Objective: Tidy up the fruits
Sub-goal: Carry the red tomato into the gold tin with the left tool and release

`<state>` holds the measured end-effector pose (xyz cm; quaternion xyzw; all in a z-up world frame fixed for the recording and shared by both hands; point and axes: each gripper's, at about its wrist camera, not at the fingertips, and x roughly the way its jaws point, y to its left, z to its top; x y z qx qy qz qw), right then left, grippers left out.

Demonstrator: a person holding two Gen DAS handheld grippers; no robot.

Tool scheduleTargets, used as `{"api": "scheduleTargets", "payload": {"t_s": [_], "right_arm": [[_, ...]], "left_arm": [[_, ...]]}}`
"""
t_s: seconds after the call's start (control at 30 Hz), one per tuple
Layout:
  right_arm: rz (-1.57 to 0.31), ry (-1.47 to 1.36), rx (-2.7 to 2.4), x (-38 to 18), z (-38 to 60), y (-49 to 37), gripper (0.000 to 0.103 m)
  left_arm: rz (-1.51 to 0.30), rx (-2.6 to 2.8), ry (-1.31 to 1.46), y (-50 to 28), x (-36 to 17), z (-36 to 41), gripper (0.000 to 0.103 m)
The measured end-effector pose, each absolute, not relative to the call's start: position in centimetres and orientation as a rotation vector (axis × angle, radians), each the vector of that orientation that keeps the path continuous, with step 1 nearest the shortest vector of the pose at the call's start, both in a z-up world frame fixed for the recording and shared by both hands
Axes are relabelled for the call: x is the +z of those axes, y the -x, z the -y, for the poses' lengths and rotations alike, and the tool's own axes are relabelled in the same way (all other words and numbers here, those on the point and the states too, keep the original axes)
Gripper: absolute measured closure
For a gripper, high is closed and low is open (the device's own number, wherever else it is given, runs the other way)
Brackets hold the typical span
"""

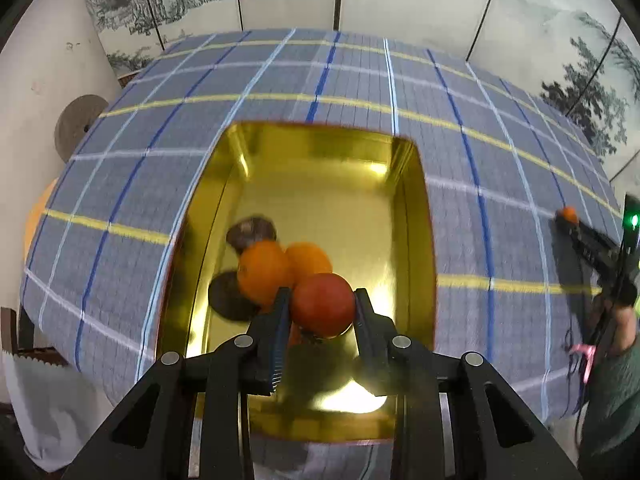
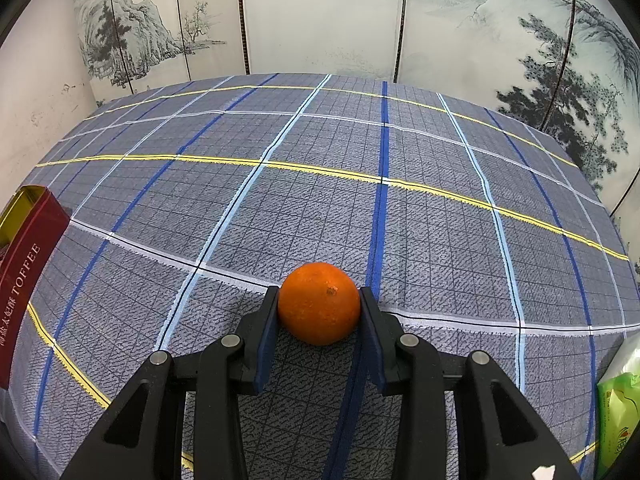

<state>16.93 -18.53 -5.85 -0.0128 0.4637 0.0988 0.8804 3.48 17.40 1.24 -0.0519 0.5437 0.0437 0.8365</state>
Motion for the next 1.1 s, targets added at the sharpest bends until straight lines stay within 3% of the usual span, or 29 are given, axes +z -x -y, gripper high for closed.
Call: {"api": "scheduleTargets", "payload": {"t_s": [1.1], "right_arm": [[-0.966,0.029,0.205,-5.9,18.4,-16.9,0.068]], "left_arm": [[-1.257,0.108,0.048,-2.2,-3.8,-17.3,0.071]]}}
